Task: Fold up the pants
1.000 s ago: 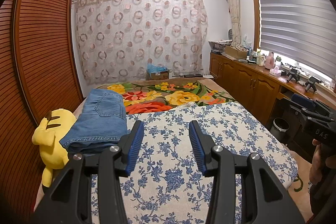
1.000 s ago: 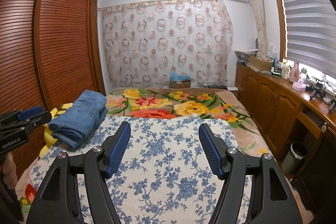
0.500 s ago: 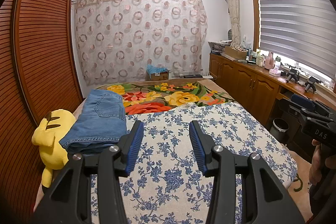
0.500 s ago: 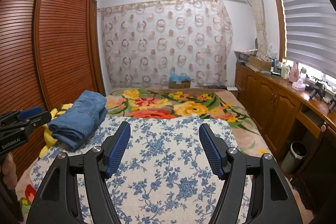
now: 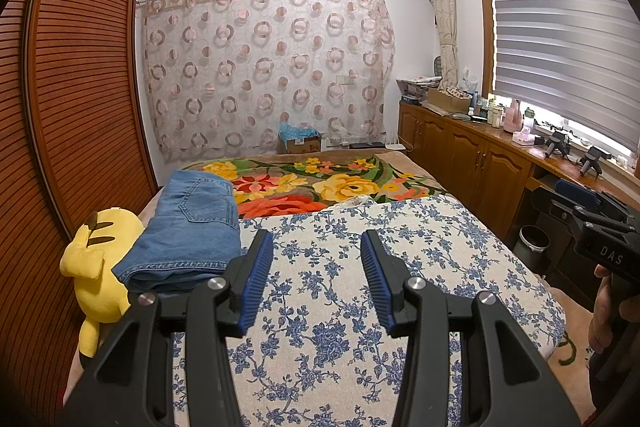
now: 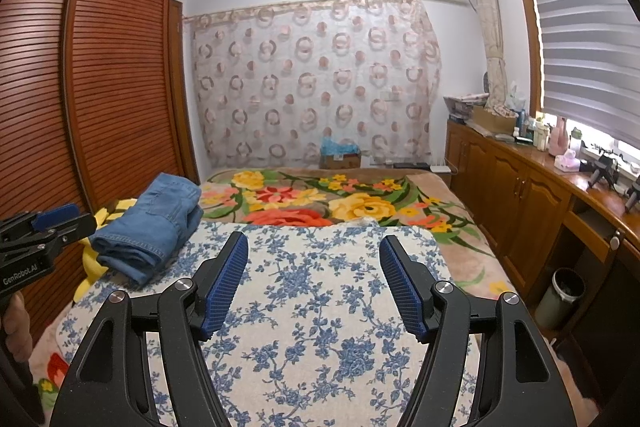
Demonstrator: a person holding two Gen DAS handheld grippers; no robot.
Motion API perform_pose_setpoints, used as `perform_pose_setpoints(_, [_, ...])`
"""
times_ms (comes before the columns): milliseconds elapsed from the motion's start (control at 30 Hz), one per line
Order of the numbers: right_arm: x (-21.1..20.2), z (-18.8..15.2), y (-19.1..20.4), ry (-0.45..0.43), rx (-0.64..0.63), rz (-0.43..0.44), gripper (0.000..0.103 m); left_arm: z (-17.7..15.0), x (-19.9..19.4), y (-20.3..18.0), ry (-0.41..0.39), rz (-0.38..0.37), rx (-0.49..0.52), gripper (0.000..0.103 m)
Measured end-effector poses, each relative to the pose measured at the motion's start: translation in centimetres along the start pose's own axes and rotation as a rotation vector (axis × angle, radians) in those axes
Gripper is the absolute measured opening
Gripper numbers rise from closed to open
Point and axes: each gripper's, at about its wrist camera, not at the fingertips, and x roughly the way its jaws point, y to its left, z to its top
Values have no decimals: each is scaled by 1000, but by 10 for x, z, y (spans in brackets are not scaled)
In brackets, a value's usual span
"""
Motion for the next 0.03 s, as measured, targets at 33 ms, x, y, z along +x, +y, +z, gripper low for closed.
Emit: perform_pose_setpoints(33, [0,0,0,0,0,0,70,0,0,0,0,0,0,45])
